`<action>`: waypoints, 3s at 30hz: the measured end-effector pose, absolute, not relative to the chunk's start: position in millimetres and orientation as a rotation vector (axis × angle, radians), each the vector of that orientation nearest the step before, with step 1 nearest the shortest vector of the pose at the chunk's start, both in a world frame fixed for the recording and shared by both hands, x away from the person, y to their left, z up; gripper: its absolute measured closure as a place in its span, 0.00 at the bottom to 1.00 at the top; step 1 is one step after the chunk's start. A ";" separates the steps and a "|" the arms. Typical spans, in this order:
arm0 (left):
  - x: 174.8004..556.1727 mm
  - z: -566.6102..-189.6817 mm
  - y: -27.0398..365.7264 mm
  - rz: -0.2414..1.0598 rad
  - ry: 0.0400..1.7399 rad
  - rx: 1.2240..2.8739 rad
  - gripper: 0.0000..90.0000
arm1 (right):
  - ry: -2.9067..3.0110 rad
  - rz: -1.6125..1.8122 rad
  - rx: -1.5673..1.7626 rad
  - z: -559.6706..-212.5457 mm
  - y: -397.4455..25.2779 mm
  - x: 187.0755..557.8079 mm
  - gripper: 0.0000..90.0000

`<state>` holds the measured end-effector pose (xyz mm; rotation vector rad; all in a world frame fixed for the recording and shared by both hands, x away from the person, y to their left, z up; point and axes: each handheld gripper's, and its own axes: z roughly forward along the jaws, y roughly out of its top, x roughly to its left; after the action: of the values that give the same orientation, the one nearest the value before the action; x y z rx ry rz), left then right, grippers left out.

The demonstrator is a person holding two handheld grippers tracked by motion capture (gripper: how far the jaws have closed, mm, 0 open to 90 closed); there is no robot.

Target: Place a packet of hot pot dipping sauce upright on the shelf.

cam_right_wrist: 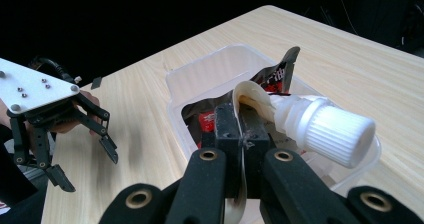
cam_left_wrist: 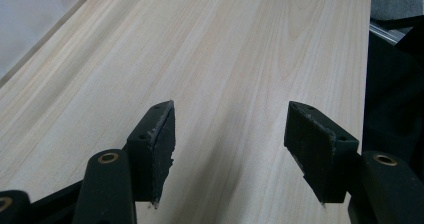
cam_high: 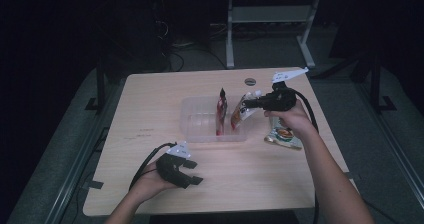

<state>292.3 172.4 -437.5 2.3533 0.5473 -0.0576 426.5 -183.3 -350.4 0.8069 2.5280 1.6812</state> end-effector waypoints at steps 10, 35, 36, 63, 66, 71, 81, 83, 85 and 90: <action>292.1 -438.9 171.3 -0.061 0.542 2.348 0.41 | 2.555 1.639 0.826 -358.8 -176.0 429.8 0.99; 294.1 -440.7 171.4 -0.060 0.526 2.364 0.41 | 2.579 1.582 0.887 -381.9 -158.3 440.0 0.99; 294.0 -440.7 171.4 -0.060 0.525 2.364 0.41 | 2.579 1.585 0.889 -382.1 -158.4 440.3 0.99; 294.1 -441.6 169.7 -0.061 0.522 2.368 0.41 | 2.503 1.538 0.889 -372.5 -162.0 424.6 0.64; 294.0 -441.4 169.5 -0.061 0.521 2.369 0.41 | 2.488 1.540 0.888 -373.8 -166.0 418.0 0.60; 293.4 -441.4 168.4 -0.066 0.527 2.370 0.41 | 2.483 1.534 0.876 -373.3 -171.3 404.6 0.56; 293.1 -442.3 167.4 -0.063 0.524 2.360 0.41 | 2.490 1.484 0.861 -378.9 -180.7 371.4 0.51; 293.6 -442.2 167.7 -0.059 0.522 2.361 0.41 | 2.496 1.477 0.864 -381.7 -182.3 366.0 0.50; 293.3 -441.8 167.8 -0.061 0.521 2.361 0.41 | 2.503 1.452 0.875 -384.4 -183.6 360.5 0.50; 293.5 -441.9 168.0 -0.062 0.516 2.357 0.41 | 2.522 1.418 0.888 -390.3 -189.9 347.8 0.49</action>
<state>293.5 168.0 -441.9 2.3572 0.5162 -0.0622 347.8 -189.9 -390.3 0.8882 2.5220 1.4181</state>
